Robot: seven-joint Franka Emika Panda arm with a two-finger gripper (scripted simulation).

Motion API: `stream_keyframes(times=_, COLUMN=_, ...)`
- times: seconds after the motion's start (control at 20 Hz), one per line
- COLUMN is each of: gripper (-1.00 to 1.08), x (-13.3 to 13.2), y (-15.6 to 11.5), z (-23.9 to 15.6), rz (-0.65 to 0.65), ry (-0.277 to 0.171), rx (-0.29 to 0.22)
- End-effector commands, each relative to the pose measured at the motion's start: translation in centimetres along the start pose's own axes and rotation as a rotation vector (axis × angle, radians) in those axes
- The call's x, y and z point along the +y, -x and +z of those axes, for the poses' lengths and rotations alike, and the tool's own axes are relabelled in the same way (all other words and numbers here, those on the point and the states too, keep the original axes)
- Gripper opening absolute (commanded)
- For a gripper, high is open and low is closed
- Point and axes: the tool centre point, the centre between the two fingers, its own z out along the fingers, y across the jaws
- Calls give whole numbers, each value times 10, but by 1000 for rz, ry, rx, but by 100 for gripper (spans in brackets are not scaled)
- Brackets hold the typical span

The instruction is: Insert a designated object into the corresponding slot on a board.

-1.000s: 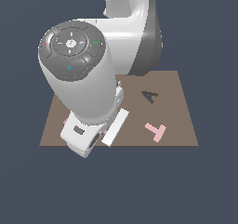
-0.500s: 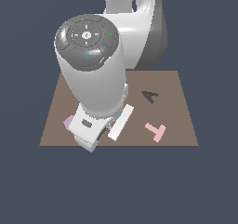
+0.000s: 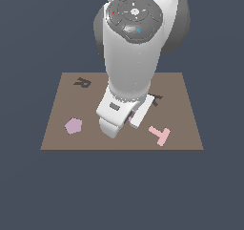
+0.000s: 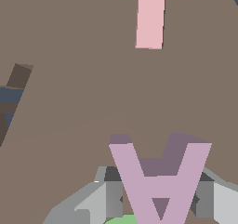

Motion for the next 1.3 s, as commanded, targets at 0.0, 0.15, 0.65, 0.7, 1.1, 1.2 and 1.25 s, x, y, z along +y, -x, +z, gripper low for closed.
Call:
stream_keyframes(times=0.0, gripper=-100, x=-21, y=-8, z=-1, rz=9, ry=0, rx=1)
stream_keyframes(times=0.15, gripper=-100, x=-45, y=-17, z=-2, rz=20, ry=0, rx=1)
stream_keyframes(times=0.65, gripper=-100, x=-100, y=-42, z=-4, rz=46, ry=0, rx=1)
stream_keyframes(times=0.7, gripper=-100, x=-103, y=-43, z=-4, rz=47, ry=0, rx=1)
stream_keyframes(times=1.1, gripper=-100, x=-106, y=-46, z=0, rz=48, ry=0, rx=1)
stream_keyframes(times=1.2, gripper=-100, x=-107, y=-47, z=4, rz=49, ry=-1, rx=0)
stream_keyframes(times=1.25, gripper=-100, x=-107, y=-47, z=5, rz=50, ry=-1, rx=0)
